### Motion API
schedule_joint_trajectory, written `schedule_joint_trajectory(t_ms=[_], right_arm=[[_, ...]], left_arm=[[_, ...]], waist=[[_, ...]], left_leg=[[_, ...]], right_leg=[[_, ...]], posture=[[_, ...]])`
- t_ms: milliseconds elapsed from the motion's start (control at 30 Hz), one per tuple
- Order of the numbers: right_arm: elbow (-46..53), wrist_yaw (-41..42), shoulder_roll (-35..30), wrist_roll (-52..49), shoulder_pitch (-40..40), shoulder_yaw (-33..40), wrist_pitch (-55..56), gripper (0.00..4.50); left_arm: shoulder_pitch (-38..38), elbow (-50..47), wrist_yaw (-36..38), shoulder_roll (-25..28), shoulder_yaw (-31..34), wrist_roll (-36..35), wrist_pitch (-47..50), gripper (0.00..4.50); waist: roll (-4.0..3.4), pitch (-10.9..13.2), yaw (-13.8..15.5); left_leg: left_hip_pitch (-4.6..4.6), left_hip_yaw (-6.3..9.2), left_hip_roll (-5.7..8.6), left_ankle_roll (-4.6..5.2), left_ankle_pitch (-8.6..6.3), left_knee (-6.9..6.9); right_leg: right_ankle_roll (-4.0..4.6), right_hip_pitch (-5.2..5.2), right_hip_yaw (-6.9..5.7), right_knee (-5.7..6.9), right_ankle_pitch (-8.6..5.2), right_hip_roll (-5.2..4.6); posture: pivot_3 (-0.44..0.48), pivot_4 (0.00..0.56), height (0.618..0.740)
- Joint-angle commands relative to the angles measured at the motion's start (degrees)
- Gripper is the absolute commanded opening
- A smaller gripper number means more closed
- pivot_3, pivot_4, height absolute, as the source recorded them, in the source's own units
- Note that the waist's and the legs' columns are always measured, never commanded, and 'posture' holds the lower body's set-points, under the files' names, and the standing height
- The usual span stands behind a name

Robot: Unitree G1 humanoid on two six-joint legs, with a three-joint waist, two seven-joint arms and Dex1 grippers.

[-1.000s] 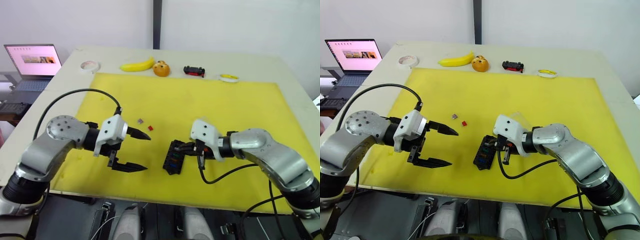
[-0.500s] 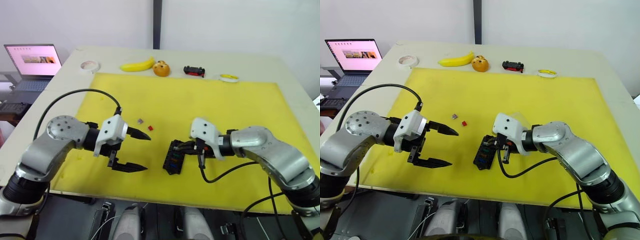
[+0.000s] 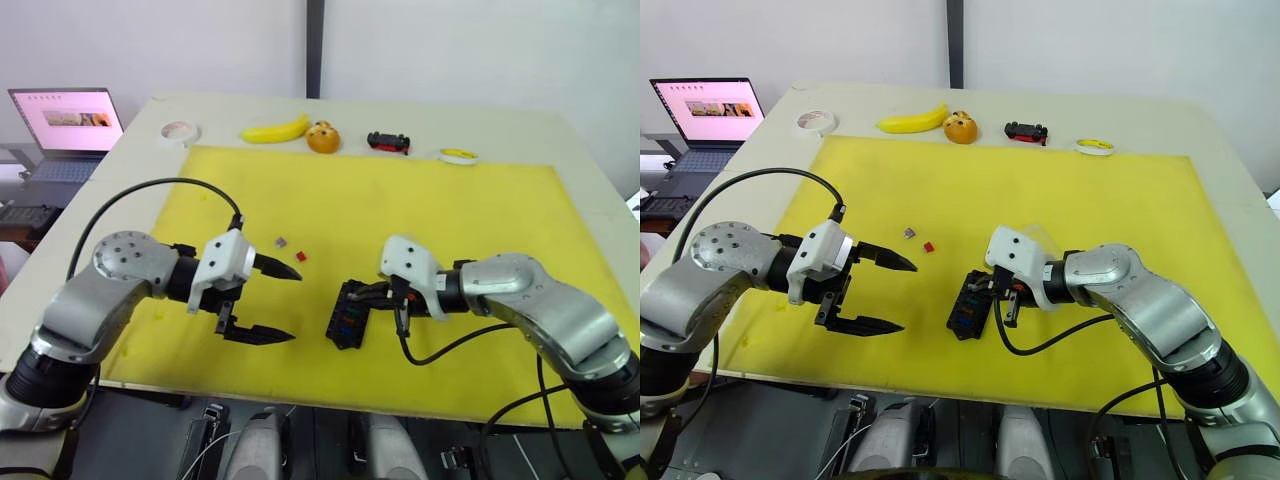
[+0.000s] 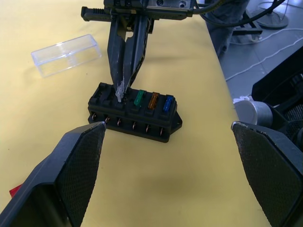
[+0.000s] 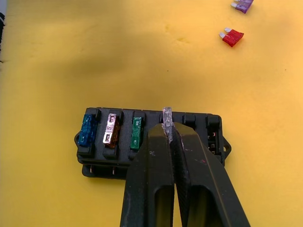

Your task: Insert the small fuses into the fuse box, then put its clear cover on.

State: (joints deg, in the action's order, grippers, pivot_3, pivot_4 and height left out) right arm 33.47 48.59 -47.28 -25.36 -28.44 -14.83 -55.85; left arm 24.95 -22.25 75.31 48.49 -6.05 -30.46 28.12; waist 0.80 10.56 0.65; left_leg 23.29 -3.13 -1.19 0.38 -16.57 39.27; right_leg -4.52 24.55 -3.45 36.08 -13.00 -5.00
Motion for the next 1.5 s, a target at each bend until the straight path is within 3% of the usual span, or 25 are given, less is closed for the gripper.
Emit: schedule_joint_trajectory(t_ms=[33, 1167, 1500], right_arm=[[0.9, 0.2, -0.8, 0.1, 0.2, 1.0, 0.8, 0.02], [0.0, -0.5, -0.6, 1.8, 2.0, -0.9, 0.8, 0.02], [-0.1, -0.6, -0.1, 1.8, 1.6, -0.9, 0.4, 0.02]], left_arm=[[0.0, -1.1, 0.0, 0.1, 0.1, -0.1, -0.7, 4.50], [0.3, -0.9, -0.3, -0.3, -0.3, 0.0, -0.8, 4.50], [2.8, 5.3, 1.3, -4.7, -6.6, 4.9, -5.3, 4.50]], waist=[[0.00, 0.0, 0.0], [0.00, 0.0, 0.0], [0.01, 0.0, 0.0]], left_leg=[[0.00, 0.00, 0.00, 0.00, 0.00, 0.00], [0.00, 0.00, 0.00, 0.00, 0.00, 0.00], [-0.01, -0.01, 0.02, 0.00, 0.00, 0.00]], right_leg=[[0.00, 0.00, 0.00, 0.00, 0.00, 0.00], [0.00, 0.00, 0.00, 0.00, 0.00, 0.00], [0.00, 0.00, 0.00, 0.00, 0.00, 0.00]], posture=[[0.000, 0.150, 0.737], [0.000, 0.150, 0.737], [0.000, 0.150, 0.737]])
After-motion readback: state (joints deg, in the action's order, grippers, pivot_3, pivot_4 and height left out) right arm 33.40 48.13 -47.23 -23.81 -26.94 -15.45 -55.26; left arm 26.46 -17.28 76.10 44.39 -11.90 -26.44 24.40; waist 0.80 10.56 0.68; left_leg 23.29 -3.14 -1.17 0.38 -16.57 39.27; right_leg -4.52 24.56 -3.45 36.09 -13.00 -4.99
